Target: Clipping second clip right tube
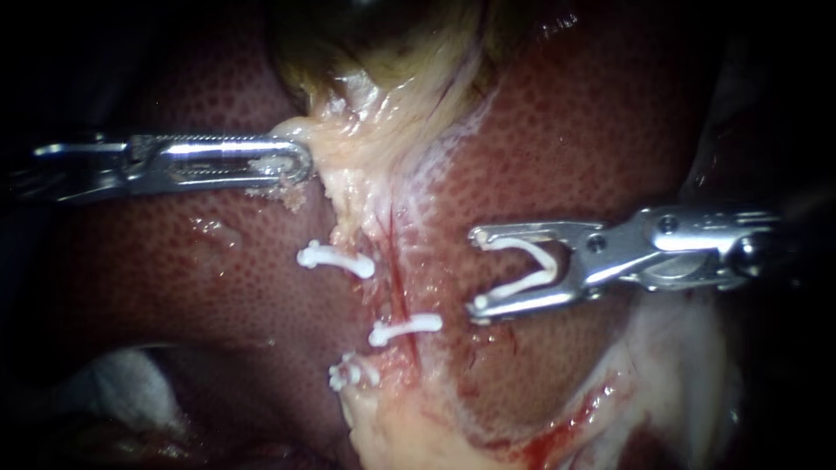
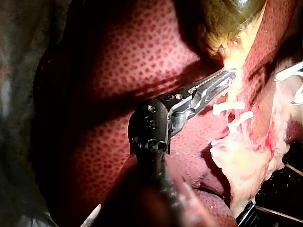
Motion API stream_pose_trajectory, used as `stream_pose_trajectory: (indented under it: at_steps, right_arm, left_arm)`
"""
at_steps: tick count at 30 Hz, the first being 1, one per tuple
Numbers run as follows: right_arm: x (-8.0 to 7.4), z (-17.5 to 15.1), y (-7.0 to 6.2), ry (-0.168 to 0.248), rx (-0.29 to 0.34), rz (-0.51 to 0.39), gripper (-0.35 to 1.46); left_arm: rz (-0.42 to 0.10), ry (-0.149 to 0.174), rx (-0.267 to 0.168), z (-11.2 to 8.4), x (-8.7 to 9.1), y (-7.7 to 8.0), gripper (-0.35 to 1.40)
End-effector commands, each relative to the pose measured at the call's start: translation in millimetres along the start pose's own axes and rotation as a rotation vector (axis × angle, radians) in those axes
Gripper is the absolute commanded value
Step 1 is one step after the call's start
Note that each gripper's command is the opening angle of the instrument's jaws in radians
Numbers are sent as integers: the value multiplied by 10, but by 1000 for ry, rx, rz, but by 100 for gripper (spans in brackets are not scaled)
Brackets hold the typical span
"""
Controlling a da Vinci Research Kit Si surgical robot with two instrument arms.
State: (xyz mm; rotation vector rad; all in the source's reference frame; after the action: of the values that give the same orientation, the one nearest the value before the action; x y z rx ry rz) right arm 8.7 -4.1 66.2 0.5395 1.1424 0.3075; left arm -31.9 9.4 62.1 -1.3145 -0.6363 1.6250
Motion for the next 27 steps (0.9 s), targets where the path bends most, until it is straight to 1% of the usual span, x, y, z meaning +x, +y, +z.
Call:
stream_pose_trajectory:
  at_steps: [1, 4, 10, 13, 16, 19, 27]
  right_arm:
    - [-6, 9, 4, -11, 3, 12, 49]
    - [-24, 30, 11, -39, 9, 31, 49]
    - [-63, 76, 26, -73, 35, 87, 49]
    - [-77, 90, 29, -85, 48, 113, 49]
    - [-81, 97, 29, -88, 64, 130, 49]
    - [-79, 99, 28, -92, 77, 148, 49]
    - [-76, 108, 26, -75, 139, 184, 47]
  left_arm:
    - [0, 0, 0, 0, 0, 0, -35]
    - [0, 0, 1, 0, 0, 1, -35]
    - [0, 0, 1, 0, 0, 2, -35]
    - [0, 1, 1, 0, -1, 2, -35]
    - [1, 1, 1, 0, -1, 2, -35]
    - [1, 1, 2, 0, -1, 2, -35]
    - [1, 1, 2, 1, -2, 2, -35]
